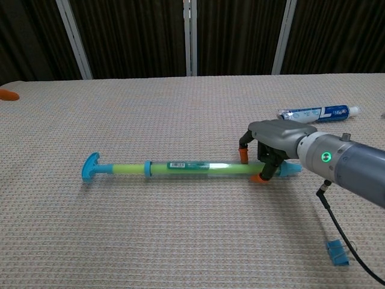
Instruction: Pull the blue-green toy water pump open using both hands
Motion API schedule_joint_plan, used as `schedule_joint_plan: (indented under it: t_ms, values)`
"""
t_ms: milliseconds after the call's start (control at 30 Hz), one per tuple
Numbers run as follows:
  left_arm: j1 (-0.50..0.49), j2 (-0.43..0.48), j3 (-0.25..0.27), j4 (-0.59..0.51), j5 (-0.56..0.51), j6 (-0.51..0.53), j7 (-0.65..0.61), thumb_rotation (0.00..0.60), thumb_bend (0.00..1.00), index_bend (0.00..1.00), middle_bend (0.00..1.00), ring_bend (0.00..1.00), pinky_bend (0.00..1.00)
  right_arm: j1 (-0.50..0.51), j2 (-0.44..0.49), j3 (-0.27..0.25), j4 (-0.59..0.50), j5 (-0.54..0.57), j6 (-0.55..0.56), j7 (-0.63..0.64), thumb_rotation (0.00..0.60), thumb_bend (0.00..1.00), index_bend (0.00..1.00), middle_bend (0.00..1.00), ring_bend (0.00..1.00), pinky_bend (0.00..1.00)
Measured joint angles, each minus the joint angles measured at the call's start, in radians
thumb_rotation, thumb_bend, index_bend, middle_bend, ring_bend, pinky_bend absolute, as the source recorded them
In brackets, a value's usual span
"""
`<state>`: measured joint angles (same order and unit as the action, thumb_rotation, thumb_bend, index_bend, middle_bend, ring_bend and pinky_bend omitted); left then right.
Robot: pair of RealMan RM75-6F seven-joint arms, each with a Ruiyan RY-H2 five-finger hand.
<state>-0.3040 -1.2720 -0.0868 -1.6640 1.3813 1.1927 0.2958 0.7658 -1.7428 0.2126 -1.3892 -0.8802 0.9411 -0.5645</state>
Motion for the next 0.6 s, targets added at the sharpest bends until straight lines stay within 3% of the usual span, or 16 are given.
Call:
schedule_joint_plan:
  t_ms: [267,367,600]
  values:
    - [-0.11,-0.135,-0.034,0.103,0.03,-0.089,-0.039,0.6,0.34,0.28,0.81,0.77,0.97,0.016,-0.003,0.001,-0.015,0.052,0.014,-0.051,0.6,0.43,0.62,1.0,1.0,1.0]
    - [-0.144,-0.181,-0.043,0.121,0.014,-0.13,-0.027,0.6,0.39,0.32,0.82,0.78,0.99,0.022,-0.008,-0.002,-0.016,0.068,0.021,-0.067,0.6,0.43,0.62,1.0,1.0,1.0]
    - [-0.201,-0.272,-0.058,0.175,-0.062,-0.204,-0.003,0.6,0.4,0.34,0.82,0.78,0.99,0.032,-0.02,-0.011,-0.014,0.08,0.036,-0.094,0.6,0.43,0.62,1.0,1.0,1.0]
